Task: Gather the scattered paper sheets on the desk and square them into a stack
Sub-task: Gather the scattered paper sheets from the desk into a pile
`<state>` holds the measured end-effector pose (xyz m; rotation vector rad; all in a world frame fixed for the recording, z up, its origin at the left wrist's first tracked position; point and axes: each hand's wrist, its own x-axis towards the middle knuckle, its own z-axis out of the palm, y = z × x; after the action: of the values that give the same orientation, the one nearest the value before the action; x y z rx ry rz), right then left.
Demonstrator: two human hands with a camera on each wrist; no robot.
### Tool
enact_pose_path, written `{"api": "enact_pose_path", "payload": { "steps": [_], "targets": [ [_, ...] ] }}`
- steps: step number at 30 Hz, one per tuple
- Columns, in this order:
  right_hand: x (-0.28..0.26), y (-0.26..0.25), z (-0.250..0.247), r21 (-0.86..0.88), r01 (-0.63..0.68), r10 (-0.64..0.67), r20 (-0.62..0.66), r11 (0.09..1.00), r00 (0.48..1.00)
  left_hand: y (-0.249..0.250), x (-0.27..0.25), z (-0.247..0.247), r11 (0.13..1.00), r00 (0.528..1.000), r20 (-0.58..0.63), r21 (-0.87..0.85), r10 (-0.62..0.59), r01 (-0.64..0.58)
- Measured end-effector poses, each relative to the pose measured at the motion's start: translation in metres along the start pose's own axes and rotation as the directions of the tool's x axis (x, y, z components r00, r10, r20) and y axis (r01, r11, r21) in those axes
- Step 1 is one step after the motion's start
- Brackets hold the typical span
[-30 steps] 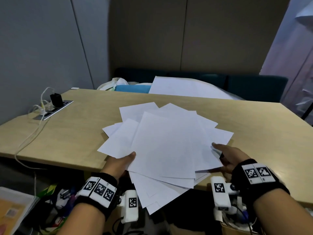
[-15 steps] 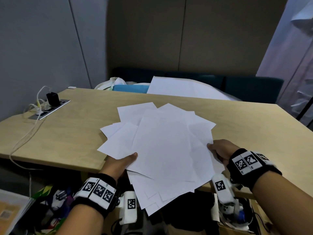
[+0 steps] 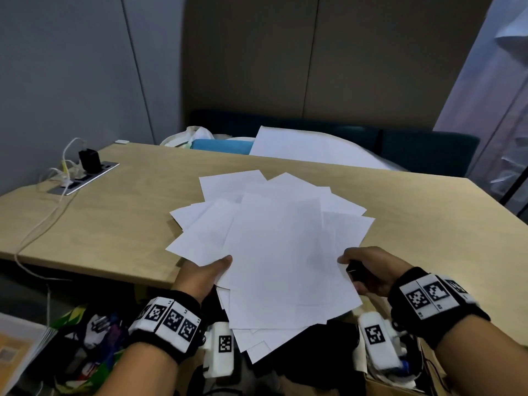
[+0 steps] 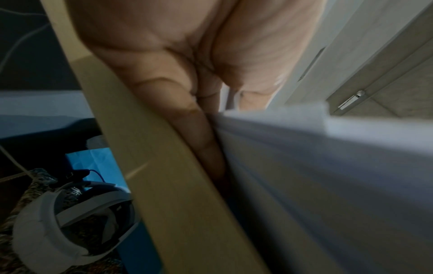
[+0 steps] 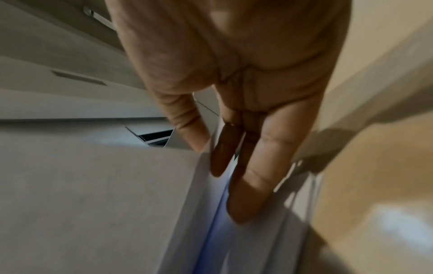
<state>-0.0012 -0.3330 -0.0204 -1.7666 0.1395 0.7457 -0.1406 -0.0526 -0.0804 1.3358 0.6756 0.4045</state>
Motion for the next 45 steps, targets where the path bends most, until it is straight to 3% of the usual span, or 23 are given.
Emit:
{"api": "enact_pose_path", "payload": {
  "steps": [2, 4, 7, 10, 14, 17, 19, 24, 29, 34, 37, 40, 43, 45],
  "targets": [
    [0.003, -0.006, -0.005, 0.088, 0.057, -0.052, -0.056, 0.994, 0.997, 0.0, -0.001, 0.0, 1.0, 1.0, 0.002, 0.001, -0.007, 0.007],
    [0.008, -0.01, -0.009, 0.169, 0.156, -0.122, -0.197, 0.973, 0.973, 0.0, 0.0, -0.001, 1.0, 1.0, 0.009, 0.0, -0.009, 0.009],
    [0.011, -0.015, -0.015, 0.131, 0.212, -0.16, -0.325, 0.969, 0.932, 0.002, -0.001, -0.001, 1.0, 1.0, 0.015, 0.0, -0.011, 0.011],
    [0.011, -0.015, -0.019, 0.0, 0.104, -0.099, -0.3, 0.995, 0.949, 0.003, -0.002, 0.0, 1.0, 1.0, 0.007, -0.011, -0.014, 0.014],
    [0.005, -0.014, -0.016, -0.189, -0.024, 0.01, -0.079, 0.982, 0.997, 0.003, 0.0, 0.0, 1.0, 1.0, -0.023, -0.024, -0.016, 0.016],
    [-0.004, -0.01, -0.006, -0.288, -0.072, 0.093, 0.061, 0.955, 0.994, 0.004, 0.0, 0.002, 0.999, 0.999, -0.031, -0.025, -0.025, 0.025],
    [-0.005, -0.013, -0.003, -0.302, -0.075, 0.095, 0.051, 0.95, 0.994, 0.003, 0.0, 0.001, 0.999, 0.999, -0.02, -0.029, -0.032, 0.031],
    [0.013, -0.025, 0.005, -0.498, -0.014, -0.076, -0.16, 0.867, 0.984, 0.002, -0.003, -0.002, 0.998, 0.996, 0.084, -0.034, -0.041, 0.044],
    [0.025, -0.026, 0.026, -0.403, 0.105, -0.148, -0.077, 0.909, 0.986, 0.011, -0.006, -0.001, 0.997, 0.993, 0.114, -0.064, 0.045, -0.037],
    [0.019, -0.037, 0.034, -0.28, 0.134, -0.157, -0.06, 0.951, 0.986, 0.021, -0.007, 0.001, 0.977, 0.993, 0.094, -0.192, -0.072, 0.089],
    [0.019, -0.04, 0.027, -0.257, 0.235, -0.254, -0.043, 0.937, 0.966, 0.023, -0.007, 0.002, 0.979, 0.995, 0.074, -0.188, -0.067, 0.08],
    [0.011, -0.036, 0.022, -0.129, 0.337, -0.333, 0.047, 0.933, 0.942, 0.023, -0.006, 0.003, 0.979, 0.996, 0.072, -0.191, -0.056, 0.069],
    [0.008, -0.027, 0.025, -0.024, 0.368, -0.362, 0.128, 0.929, 0.923, 0.025, -0.007, 0.002, 0.983, 0.993, 0.106, -0.168, -0.052, 0.069],
    [0.015, -0.022, 0.026, -0.029, 0.361, -0.357, 0.094, 0.932, 0.929, 0.024, -0.008, 0.001, 0.985, 0.99, 0.126, -0.149, -0.066, 0.085]
  ]
}}
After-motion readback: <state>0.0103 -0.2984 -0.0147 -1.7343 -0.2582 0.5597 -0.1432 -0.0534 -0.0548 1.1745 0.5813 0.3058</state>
